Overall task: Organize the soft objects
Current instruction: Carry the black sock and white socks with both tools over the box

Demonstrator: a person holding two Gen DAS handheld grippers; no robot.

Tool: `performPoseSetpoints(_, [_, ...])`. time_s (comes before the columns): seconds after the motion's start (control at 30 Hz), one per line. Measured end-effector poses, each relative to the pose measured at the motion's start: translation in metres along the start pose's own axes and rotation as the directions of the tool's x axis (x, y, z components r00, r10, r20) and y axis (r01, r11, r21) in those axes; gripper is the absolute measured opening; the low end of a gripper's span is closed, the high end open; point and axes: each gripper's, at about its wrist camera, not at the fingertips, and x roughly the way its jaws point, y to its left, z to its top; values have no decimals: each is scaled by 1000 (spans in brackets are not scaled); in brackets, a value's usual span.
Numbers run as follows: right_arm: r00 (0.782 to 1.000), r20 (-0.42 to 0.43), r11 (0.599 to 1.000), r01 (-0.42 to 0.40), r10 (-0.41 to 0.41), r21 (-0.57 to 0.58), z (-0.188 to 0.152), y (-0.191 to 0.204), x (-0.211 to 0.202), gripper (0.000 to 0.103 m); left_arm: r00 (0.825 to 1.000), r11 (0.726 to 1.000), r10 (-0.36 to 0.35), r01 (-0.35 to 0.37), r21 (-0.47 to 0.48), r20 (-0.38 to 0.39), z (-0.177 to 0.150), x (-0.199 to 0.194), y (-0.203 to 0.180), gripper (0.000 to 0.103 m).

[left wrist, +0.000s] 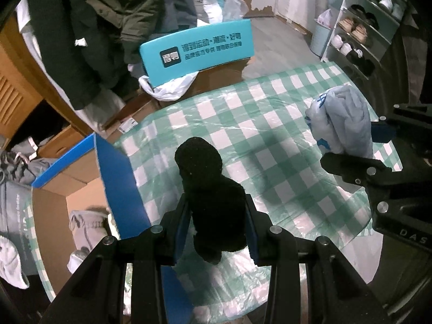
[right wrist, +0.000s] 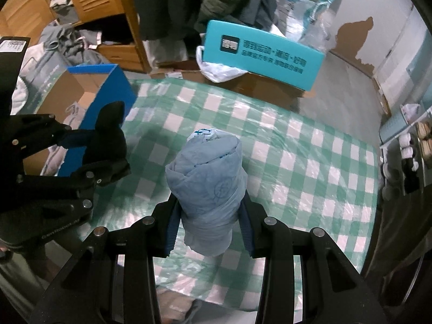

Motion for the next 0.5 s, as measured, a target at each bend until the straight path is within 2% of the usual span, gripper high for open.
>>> performPoseSetpoints(0.5, [998, 11, 996, -66, 67, -61, 16, 48, 4, 38, 997, 998, 57, -57, 5, 43, -28, -19, 31, 38])
